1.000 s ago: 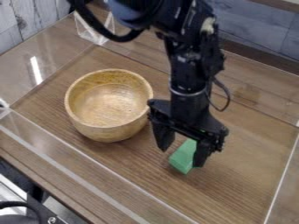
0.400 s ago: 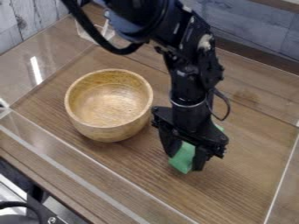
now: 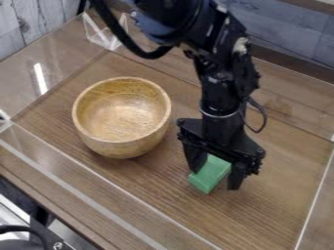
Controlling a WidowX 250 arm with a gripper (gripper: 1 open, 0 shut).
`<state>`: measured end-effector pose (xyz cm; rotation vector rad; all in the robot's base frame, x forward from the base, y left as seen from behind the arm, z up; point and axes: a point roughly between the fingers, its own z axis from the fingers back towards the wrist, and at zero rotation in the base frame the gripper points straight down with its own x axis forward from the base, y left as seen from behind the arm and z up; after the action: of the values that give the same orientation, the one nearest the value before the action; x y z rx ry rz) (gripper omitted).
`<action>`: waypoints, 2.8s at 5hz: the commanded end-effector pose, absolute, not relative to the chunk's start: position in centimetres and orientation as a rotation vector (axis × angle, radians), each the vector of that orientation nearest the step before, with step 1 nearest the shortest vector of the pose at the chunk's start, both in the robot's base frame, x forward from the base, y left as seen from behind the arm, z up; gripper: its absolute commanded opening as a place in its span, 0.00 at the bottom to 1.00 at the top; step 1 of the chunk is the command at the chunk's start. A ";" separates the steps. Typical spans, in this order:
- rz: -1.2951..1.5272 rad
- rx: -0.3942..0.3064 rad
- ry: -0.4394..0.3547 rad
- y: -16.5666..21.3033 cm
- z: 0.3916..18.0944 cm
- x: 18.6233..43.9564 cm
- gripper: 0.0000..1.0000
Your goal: Put green object into wooden bowl
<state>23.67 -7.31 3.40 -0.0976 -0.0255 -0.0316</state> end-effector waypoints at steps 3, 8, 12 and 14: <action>-0.054 -0.100 -0.071 -6.0 5.0 25.0 1.00; -0.120 -0.122 -0.075 -4.0 3.2 25.7 0.00; -0.026 -0.162 -0.122 -3.9 7.8 26.0 0.00; -0.082 -0.161 -0.109 -3.0 7.4 25.5 0.00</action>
<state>24.76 -3.15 6.06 -0.1626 -0.0493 -0.0751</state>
